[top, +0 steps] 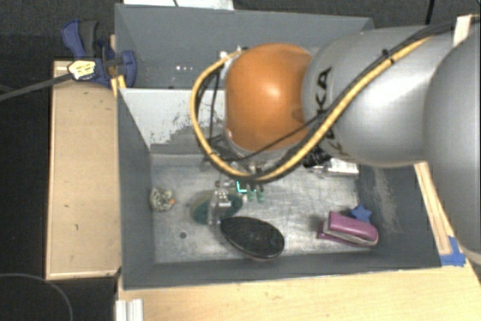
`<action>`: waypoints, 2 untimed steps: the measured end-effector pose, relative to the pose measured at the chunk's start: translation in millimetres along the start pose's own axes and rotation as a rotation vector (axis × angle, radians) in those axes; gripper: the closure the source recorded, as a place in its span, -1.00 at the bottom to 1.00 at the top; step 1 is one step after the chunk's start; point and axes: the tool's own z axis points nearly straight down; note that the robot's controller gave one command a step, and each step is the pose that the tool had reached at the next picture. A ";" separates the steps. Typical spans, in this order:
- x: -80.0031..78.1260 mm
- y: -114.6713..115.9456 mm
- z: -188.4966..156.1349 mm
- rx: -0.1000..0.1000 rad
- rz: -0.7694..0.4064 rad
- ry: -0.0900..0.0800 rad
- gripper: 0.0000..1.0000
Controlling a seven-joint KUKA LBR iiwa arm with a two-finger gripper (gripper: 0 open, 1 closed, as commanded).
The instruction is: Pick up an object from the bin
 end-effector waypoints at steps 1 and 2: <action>-5.9 -55.0 117.8 -0.003 0.123 -0.011 -1.00; -4.6 -61.7 85.7 -0.002 0.214 -0.010 -1.00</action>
Offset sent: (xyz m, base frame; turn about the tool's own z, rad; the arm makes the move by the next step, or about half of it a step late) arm 0.0035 -0.0539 -0.1170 0.1144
